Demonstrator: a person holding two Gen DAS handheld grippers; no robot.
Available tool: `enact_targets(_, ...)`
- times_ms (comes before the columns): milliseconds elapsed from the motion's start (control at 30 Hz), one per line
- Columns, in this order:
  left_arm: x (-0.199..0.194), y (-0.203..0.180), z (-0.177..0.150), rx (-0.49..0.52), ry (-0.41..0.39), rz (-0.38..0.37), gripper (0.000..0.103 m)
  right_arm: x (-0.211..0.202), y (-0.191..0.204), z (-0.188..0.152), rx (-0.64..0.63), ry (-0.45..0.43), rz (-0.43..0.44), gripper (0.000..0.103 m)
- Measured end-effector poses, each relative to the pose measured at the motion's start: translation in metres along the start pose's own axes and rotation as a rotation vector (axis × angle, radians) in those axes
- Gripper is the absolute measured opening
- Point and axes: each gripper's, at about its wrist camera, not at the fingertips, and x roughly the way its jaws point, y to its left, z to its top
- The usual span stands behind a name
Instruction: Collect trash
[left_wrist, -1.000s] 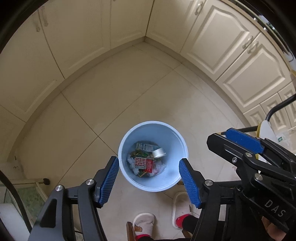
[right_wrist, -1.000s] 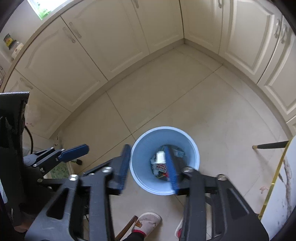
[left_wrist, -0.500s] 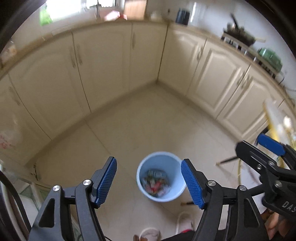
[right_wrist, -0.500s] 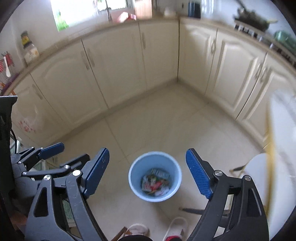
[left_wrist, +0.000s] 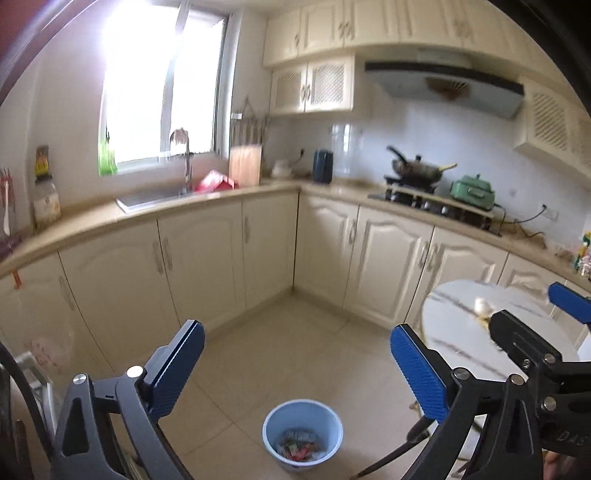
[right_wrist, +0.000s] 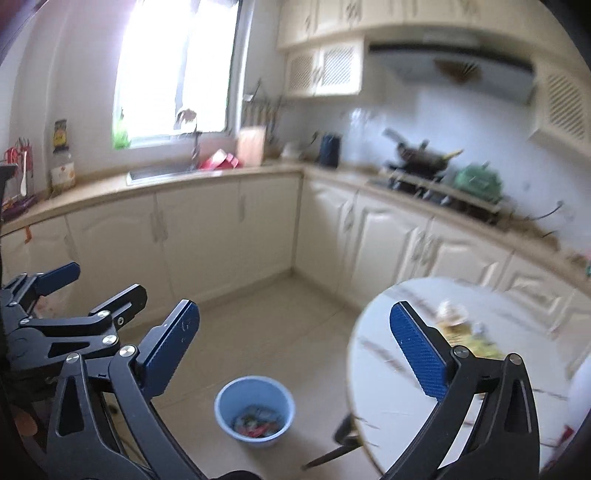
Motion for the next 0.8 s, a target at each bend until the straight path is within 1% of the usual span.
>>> enact_targets(67,-0.029,-0.016,-0.011,0.008,-0.055,-0.015,0.101,-0.03,-0.008,0.004,0.008,-0.044,-0.036,0.103)
enact_targets(133,-0.049,-0.028,-0.017,0.013,-0.098,-0.018,0.102,-0.054,-0.014,0.008,0.018,-0.082,-0.065,0.103)
enact_targets(167,-0.062,-0.036,-0.022,0.017,-0.132,-0.021,0.102,-0.064,-0.017,0.009,0.021,-0.092,-0.071,0.103)
enact_targets(233,-0.082,-0.052,-0.03,0.026,-0.172,-0.034,0.102,-0.085,-0.024,0.009,0.03,-0.126,-0.09,0.103)
enact_targets(300,-0.108,-0.055,-0.054,0.03,-0.209,-0.037,0.102,-0.108,-0.032,0.011,0.043,-0.166,-0.115,0.103)
enact_targets(333,-0.117,-0.064,-0.057,0.033,-0.237,-0.039,0.102,-0.118,-0.035,0.011,0.048,-0.182,-0.127,0.103)
enact_targets(367,-0.13,-0.054,-0.079,0.036,-0.256,-0.04,0.102,-0.128,-0.039,0.011,0.054,-0.202,-0.14,0.103)
enact_targets(400,-0.143,-0.056,-0.092,0.044,-0.284,-0.036,0.102,-0.138,-0.042,0.011,0.059,-0.22,-0.153,0.103)
enact_targets(433,-0.151,-0.065,-0.097,0.053,-0.311,-0.026,0.102,-0.144,-0.046,0.01,0.063,-0.231,-0.161,0.103)
enact_targets(467,-0.158,-0.06,-0.116,0.061,-0.328,-0.018,0.102,-0.152,-0.049,0.01,0.071,-0.244,-0.176,0.103)
enact_targets(533,-0.171,-0.067,-0.133,0.08,-0.353,-0.011,0.102,-0.162,-0.055,0.009,0.081,-0.262,-0.197,0.103)
enact_targets(567,-0.174,-0.069,-0.147,0.088,-0.359,-0.015,0.102,-0.164,-0.059,0.008,0.088,-0.266,-0.204,0.103)
enact_targets(633,-0.181,-0.078,-0.161,0.101,-0.369,-0.022,0.102,-0.172,-0.069,0.006,0.104,-0.276,-0.215,0.103)
enact_targets(700,-0.184,-0.085,-0.171,0.11,-0.375,-0.027,0.102,-0.177,-0.075,0.004,0.115,-0.28,-0.223,0.103)
enact_targets(800,-0.188,-0.093,-0.178,0.124,-0.379,-0.041,0.102,-0.183,-0.087,0.0,0.129,-0.282,-0.243,0.103)
